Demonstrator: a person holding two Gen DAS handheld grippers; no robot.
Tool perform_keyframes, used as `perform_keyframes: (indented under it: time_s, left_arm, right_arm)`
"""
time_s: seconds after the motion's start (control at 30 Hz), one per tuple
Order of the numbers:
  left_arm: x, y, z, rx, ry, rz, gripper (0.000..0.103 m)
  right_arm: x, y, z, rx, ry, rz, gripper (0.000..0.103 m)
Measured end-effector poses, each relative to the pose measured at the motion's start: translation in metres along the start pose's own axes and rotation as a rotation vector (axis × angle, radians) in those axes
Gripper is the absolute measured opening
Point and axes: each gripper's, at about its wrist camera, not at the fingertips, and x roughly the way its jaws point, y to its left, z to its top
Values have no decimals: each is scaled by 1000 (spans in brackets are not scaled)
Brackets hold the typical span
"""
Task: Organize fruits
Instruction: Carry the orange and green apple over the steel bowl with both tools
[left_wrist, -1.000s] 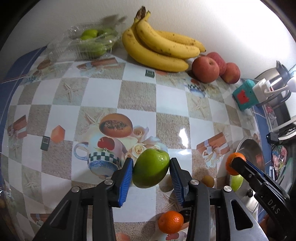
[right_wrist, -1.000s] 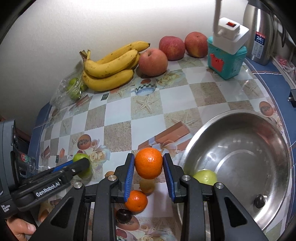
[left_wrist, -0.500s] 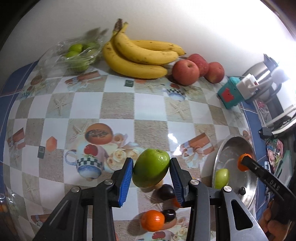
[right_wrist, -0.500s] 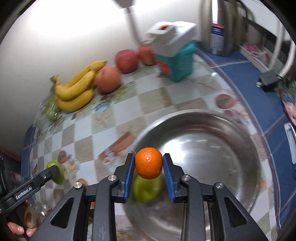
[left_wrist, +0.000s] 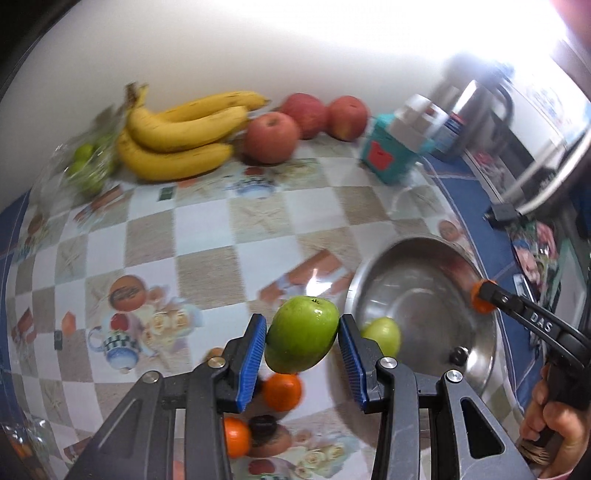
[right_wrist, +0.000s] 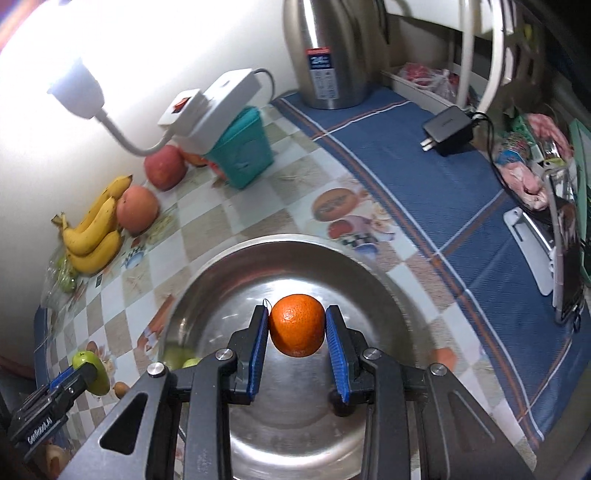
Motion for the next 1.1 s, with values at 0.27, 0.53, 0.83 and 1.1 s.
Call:
perform_keyframes:
  time_s: [0.27, 0.53, 0.83, 1.1]
  left_arm:
    - [8, -57, -3, 122, 29, -9, 43]
    - [24, -93, -15, 198, 78, -7, 43]
    - [44, -110, -28, 235, 146, -5, 43]
    - [58, -120, -37, 258, 190, -25, 37]
  right_arm:
    - [-11, -18, 0, 32, -20, -5, 33]
    - [-15, -27, -4, 43, -18, 1, 33]
    - [11, -35, -14, 46, 55, -38, 33]
    - [24, -42, -19, 60, 94, -58, 33]
